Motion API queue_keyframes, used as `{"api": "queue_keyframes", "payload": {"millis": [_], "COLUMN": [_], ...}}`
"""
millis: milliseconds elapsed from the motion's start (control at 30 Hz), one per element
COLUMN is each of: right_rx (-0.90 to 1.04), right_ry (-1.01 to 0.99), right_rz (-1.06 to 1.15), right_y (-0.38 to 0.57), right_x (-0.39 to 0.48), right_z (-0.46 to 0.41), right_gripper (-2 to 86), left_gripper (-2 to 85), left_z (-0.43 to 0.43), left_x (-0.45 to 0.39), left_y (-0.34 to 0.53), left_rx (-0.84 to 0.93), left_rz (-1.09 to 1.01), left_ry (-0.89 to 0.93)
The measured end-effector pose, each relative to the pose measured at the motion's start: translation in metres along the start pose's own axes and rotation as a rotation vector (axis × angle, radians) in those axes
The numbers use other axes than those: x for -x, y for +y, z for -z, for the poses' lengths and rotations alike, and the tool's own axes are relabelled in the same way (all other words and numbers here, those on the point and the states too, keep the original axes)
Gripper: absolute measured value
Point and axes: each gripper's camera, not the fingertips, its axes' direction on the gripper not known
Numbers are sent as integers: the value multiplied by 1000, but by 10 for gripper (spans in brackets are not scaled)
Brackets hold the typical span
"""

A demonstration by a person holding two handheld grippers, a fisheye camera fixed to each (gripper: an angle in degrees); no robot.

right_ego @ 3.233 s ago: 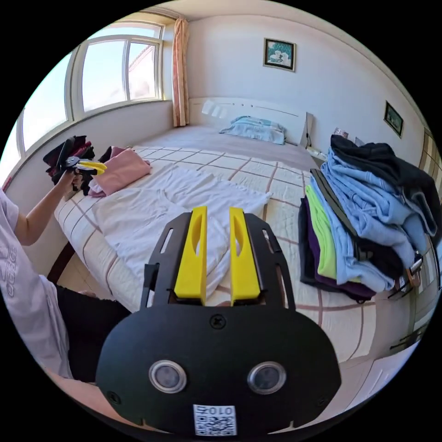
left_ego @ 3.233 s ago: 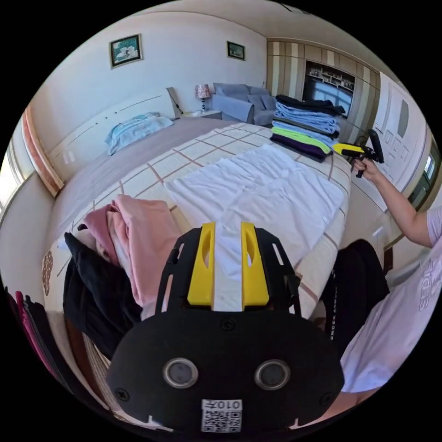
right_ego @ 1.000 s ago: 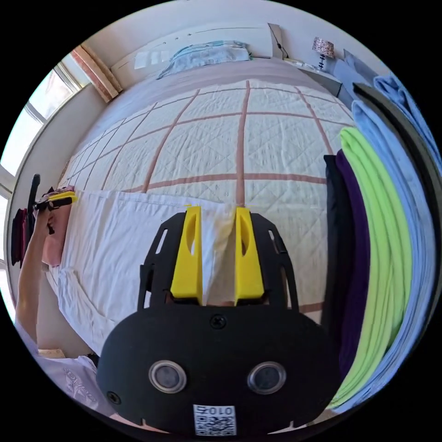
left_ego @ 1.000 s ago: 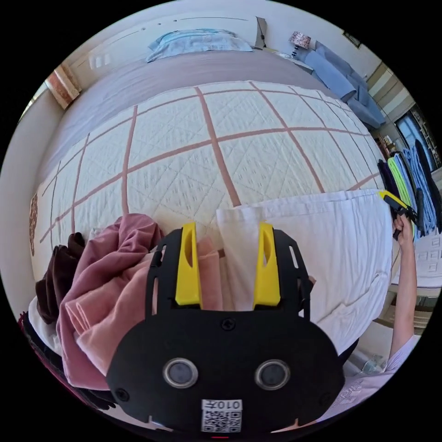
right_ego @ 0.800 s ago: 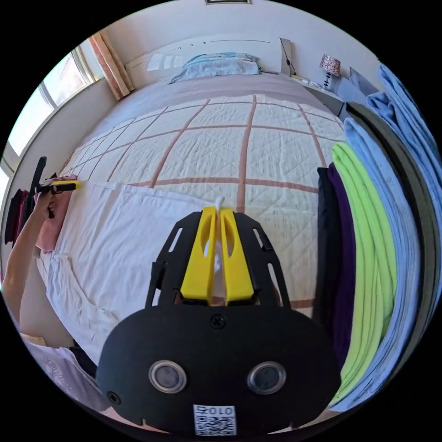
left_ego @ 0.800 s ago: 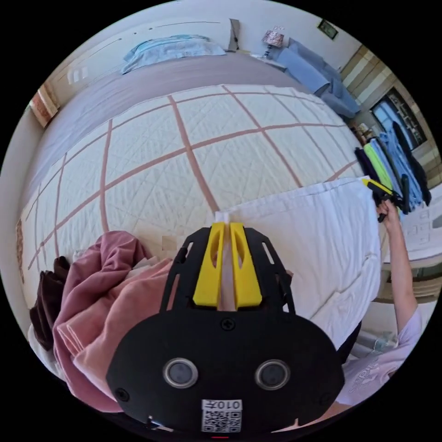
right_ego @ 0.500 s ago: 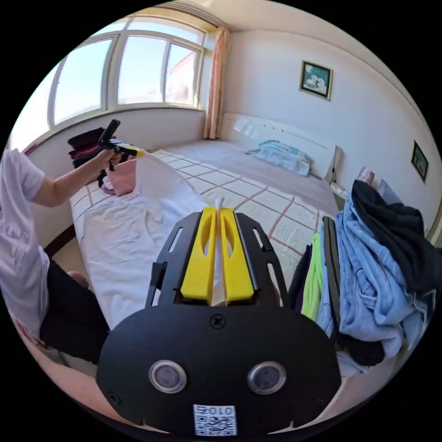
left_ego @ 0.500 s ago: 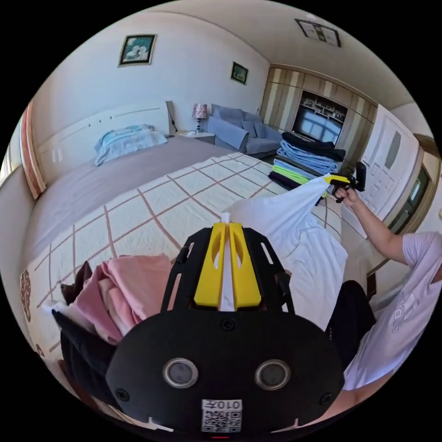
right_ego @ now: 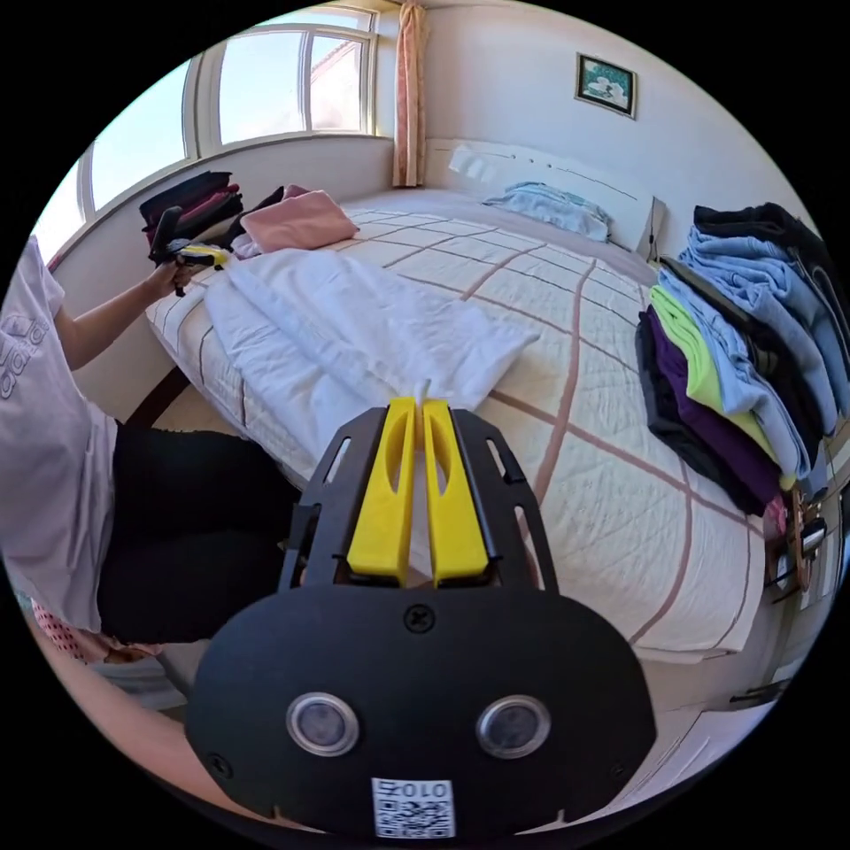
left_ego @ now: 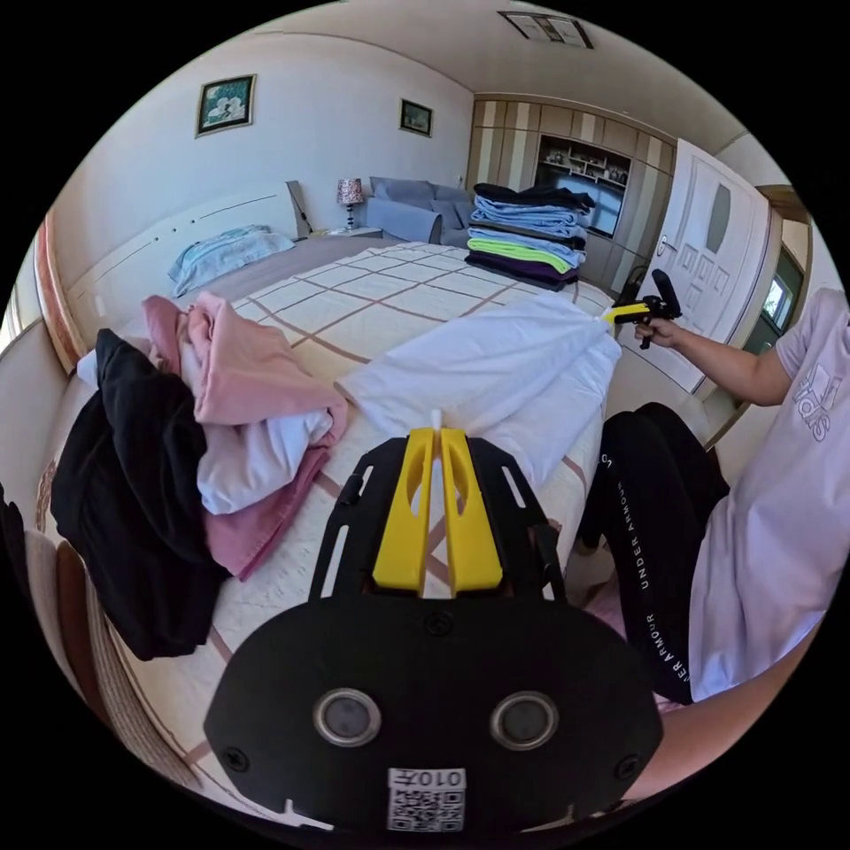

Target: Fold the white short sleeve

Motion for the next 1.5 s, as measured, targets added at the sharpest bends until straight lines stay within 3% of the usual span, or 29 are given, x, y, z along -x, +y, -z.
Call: {"api": "queue_keyframes", "payload": {"millis": [200, 467, 633, 867, 1167, 1267, 1433, 1500], "right_rx": [-43, 141, 55, -178, 170, 286, 300, 164], "right_ry": [62, -69, -34, -92, -75, -97, -224, -230], "right_rz": [41, -46, -87, -65, 68, 152, 160, 119], "right_y": [-7, 36, 49, 4, -61, -57, -56, -65], "right_x": [11, 14, 16, 28, 77, 85, 67, 57], "right_z": [28, -10, 15, 37, -50, -58, -34, -10], "right_gripper": [18, 35, 30, 25, 15, 12, 12, 14], "left_gripper": [0, 7, 4, 15, 6, 0, -3, -2], "left_z": [39, 14, 43, 42, -66, -69, -60, -43], "left_x": [-7, -25, -33, -56, -95, -98, -73, -72], "left_y": [7, 38, 49, -3, -18, -3, 4, -2], "left_rx": [-140, 48, -20, -43, 290, 282, 300, 214], "left_rz": [-37, -101, -109, -216, -305, -322, -220, -207], "left_ry": [8, 41, 46, 35, 107, 89, 194, 183]}}
